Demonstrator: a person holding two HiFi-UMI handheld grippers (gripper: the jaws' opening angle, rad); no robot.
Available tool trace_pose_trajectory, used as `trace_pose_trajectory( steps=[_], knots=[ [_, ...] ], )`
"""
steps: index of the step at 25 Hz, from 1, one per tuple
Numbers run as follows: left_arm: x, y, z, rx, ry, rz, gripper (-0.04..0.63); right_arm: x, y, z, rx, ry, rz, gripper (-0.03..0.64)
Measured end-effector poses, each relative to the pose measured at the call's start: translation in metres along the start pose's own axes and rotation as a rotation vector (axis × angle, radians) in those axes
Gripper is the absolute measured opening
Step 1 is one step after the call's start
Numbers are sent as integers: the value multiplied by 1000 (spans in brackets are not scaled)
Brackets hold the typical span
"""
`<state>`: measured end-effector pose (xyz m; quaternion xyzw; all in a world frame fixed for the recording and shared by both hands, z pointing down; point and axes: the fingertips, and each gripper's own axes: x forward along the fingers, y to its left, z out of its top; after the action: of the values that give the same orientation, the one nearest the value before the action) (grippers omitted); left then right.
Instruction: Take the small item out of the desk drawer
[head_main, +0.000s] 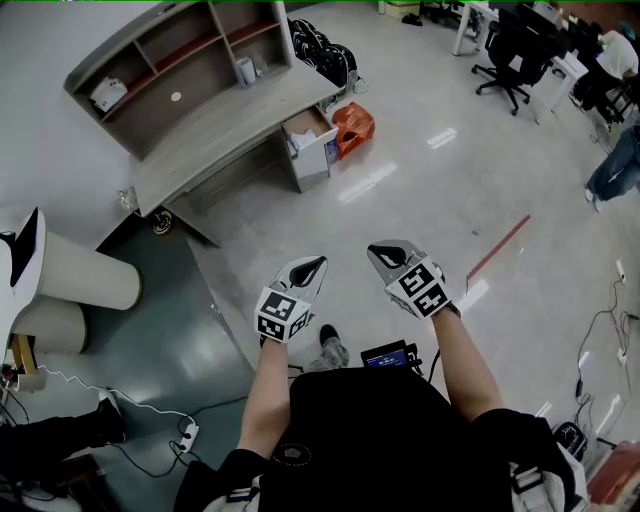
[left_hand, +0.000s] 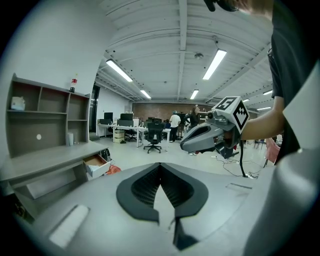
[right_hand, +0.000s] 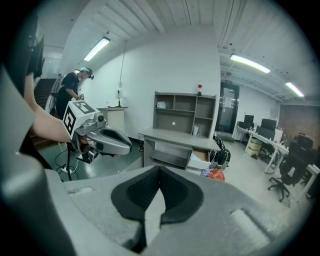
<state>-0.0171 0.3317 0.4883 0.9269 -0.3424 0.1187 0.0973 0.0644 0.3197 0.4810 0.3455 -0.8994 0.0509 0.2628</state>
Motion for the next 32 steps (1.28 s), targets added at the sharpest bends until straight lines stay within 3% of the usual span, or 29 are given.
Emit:
trace_pose_trajectory(
  steps=[11,16,26,32],
  knots=[
    [16,89,5,-12,20,-67,3,83,-26,34,3,46,-40,3],
    [19,122,8,21,21,-88,3,105,-35,51,38,32,-64,3],
    [41,137,6,13,27,-124,3,124,-55,47,121,24,-71,3],
    [62,155,9,-3,33,-100,3,141,-81,51,147,2,-45,3]
  ],
)
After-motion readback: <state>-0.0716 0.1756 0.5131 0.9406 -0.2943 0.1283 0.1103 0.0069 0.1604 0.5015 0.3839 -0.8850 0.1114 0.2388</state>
